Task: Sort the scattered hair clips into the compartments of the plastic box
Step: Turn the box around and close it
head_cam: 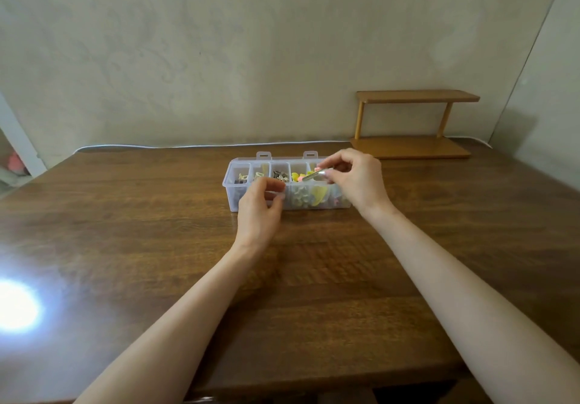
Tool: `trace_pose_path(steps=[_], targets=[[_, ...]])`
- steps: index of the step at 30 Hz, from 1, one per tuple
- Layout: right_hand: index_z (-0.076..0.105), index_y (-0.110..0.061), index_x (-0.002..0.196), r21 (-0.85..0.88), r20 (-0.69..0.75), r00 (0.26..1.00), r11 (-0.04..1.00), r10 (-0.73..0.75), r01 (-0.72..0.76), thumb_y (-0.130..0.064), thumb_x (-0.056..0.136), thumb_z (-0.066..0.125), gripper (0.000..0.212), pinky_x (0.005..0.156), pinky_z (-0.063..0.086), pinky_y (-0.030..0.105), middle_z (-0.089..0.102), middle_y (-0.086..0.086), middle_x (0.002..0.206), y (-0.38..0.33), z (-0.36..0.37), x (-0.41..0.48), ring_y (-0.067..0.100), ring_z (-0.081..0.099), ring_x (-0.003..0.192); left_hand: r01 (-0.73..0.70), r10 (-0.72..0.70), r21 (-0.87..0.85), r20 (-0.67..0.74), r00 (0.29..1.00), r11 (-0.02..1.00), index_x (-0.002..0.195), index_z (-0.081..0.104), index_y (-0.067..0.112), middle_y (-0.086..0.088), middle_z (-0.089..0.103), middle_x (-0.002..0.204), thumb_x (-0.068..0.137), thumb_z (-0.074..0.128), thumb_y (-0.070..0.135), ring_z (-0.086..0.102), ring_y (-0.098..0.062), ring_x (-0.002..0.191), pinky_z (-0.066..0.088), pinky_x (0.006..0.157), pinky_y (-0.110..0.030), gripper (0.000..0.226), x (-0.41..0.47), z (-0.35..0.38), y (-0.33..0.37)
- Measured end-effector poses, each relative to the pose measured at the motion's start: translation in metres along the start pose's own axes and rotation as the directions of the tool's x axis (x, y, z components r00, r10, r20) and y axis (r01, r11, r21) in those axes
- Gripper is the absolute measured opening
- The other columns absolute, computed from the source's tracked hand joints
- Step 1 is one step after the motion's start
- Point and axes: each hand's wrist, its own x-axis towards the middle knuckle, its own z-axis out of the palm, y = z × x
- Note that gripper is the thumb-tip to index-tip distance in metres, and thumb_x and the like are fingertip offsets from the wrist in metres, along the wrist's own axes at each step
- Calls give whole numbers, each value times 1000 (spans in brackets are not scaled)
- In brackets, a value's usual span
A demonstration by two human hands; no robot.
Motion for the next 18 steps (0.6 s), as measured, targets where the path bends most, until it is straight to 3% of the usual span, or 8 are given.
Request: trace_pose_path(steps=[4,8,14,18], targets=[[75,-6,91,-80,-34,999,997,-11,8,1,84,62,16,78,56,29,63,5,92,7,18,28,17,64,80,-19,21,76,-28,999,997,108,57,12,2,51,112,91,56,16,55,-7,94,49,73,-16,17,3,-3,-4],[74,-6,92,-265,37,996,961,-76,83,2,85,60,18,70,41,12,62,9,95,7,42,37,14,55,82,-65,68,110,-18,998,992,107,57,13,2,49,114,91,58,17,56,-10,101,54,80,-29,16,3,-2,-9],[75,-6,89,-414,168,981,897,-94,157,-2,86,60,16,81,44,33,65,10,95,12,61,34,27,58,96,-93,93,119,6,996,989,105,57,14,1,48,115,91,57,14,54,-8,102,54,83,-29,14,3,0,-12],[71,-16,100,-466,136,974,856,-181,224,-13,93,50,23,90,35,37,69,8,99,14,56,25,25,54,104,-101,100,128,15,995,987,104,57,14,2,47,114,90,58,12,54,-10,103,54,85,-31,14,3,2,-12]])
